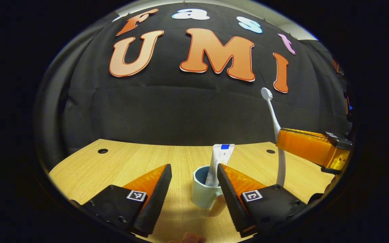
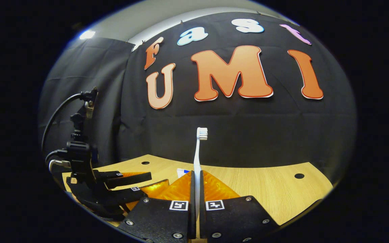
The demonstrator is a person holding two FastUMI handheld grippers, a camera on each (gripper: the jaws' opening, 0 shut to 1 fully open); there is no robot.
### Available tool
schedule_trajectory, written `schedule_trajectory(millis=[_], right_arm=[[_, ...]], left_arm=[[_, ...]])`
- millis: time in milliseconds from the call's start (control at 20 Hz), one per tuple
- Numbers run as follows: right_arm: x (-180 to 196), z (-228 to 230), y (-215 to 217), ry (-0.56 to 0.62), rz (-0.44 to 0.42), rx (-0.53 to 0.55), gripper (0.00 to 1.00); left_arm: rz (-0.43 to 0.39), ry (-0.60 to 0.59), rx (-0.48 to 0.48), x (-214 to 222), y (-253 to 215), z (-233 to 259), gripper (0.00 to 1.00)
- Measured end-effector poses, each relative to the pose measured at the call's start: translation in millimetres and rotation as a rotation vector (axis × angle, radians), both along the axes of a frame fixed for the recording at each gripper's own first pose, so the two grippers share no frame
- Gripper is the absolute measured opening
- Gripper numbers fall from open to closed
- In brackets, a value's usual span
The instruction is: Put the toothbrush and toothpaste on the desktop into the cup, then pick up the cup and place it on the coaster on the desktop.
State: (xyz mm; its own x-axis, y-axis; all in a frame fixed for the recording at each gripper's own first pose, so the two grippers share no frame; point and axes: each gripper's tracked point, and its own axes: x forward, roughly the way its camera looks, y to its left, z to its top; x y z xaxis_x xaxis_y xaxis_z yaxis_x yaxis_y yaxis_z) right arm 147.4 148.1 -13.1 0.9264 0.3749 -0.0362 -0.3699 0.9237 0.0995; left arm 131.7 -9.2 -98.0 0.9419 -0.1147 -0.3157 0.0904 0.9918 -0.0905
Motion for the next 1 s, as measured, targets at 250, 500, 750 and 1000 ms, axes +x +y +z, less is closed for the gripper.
schedule_trajectory(millis=[250,500,750,1000], right_arm=[[22,10,15,-0.086,-0.011,0.036,0.04],[44,9,26,-0.127,-0.015,0.120,0.05],[64,8,26,-0.161,-0.039,0.190,0.05],[78,-6,24,-0.123,-0.059,0.282,0.05]], left_arm=[[0.032,-0.014,-0.007,-18,19,3,0.89],[0.073,0.007,0.002,-28,42,-9,0.89],[0.107,0.015,0.011,-35,60,-17,0.89],[0.122,0.046,0.015,-37,68,-28,0.90]])
